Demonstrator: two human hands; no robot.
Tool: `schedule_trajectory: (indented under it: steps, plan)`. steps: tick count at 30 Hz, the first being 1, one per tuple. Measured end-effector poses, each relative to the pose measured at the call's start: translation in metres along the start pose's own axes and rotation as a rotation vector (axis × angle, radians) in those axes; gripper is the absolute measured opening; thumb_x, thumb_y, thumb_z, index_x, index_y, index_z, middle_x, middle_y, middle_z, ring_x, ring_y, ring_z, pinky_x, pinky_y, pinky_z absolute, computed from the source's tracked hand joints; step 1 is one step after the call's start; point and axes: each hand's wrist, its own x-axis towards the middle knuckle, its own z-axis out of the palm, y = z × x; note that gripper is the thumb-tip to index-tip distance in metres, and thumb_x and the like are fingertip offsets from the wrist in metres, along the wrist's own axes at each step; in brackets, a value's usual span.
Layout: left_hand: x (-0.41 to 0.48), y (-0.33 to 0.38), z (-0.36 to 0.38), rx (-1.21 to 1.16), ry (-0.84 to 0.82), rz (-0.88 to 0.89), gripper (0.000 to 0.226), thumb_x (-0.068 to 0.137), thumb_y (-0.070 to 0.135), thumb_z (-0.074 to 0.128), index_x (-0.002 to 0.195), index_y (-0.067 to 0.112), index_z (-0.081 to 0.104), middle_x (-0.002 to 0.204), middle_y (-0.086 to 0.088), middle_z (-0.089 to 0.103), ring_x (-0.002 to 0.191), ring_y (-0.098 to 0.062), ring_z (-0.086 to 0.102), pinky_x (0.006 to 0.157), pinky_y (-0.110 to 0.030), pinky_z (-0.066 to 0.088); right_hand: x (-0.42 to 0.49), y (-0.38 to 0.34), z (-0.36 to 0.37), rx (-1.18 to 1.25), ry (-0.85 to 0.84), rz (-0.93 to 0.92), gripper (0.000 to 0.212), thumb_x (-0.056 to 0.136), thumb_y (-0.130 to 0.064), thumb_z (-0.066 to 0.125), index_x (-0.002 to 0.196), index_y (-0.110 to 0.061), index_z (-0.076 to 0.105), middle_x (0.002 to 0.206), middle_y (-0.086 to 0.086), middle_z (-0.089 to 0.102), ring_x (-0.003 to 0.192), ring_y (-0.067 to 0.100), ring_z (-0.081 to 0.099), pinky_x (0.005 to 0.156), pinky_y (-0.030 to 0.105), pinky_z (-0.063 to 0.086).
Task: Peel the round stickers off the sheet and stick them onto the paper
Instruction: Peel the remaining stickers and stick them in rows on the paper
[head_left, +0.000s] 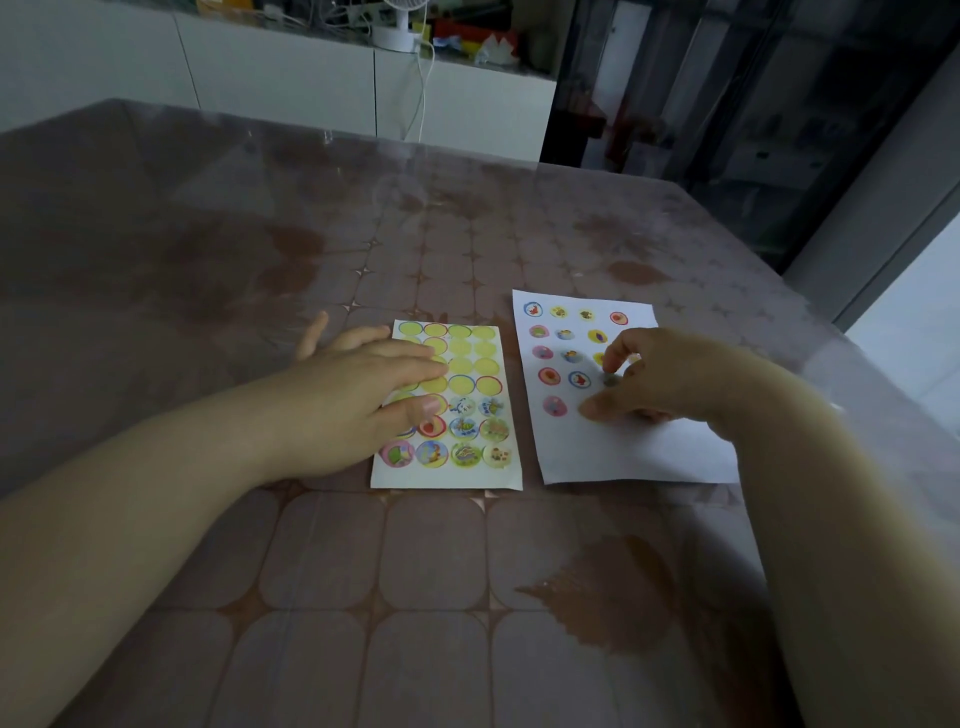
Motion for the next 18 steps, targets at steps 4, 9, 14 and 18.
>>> schedule_trajectory:
  steps: [4,9,14,18]
  plan:
    - [-0.001,-0.001,0.001,-0.016,0.005,0.008,0.058,0.084,0.066,0.02,0.137,0.045,0.031,0.148,0.027,0.022,0.14,-0.001,0.003,0.112,-0.041,-0.016,0.001,0.003,-0.003,-0.006,0.005,0.014,0.041,0.061,-0.038,0.081,0.091,-0.026,0.055,0.087,-0.002,0.058,0.076,0.019,0.058,0.083,0.037,0.052]
    - [-0.001,0.0,-0.002,-0.011,0.015,-0.001,0.058,0.082,0.062,0.021,0.136,0.042,0.035,0.147,0.025,0.025,0.14,-0.002,0.004,0.113,-0.041,-0.014,0.002,0.007,-0.004,-0.015,0.006,-0.017,0.033,0.063,-0.034,0.081,0.084,-0.019,0.059,0.072,0.003,0.059,0.059,0.015,0.05,0.068,0.032,0.046]
    - [-0.004,0.002,-0.005,-0.046,0.033,0.023,0.067,0.069,0.06,0.028,0.132,0.041,0.041,0.144,0.025,0.029,0.139,-0.002,0.006,0.113,-0.039,-0.014,0.001,0.005,-0.003,-0.074,0.018,-0.062,0.026,0.067,-0.03,0.079,0.078,-0.017,0.059,0.068,0.001,0.057,0.056,0.014,0.049,0.063,0.029,0.044]
    - [-0.005,0.001,-0.006,-0.068,0.075,0.043,0.044,0.086,0.048,0.053,0.128,0.037,0.044,0.138,0.025,0.036,0.139,-0.001,0.008,0.112,-0.036,-0.014,-0.007,-0.009,0.006,-0.034,0.149,-0.233,0.014,0.077,-0.03,0.071,0.079,-0.019,0.063,0.067,-0.004,0.056,0.053,0.01,0.047,0.053,0.022,0.037]
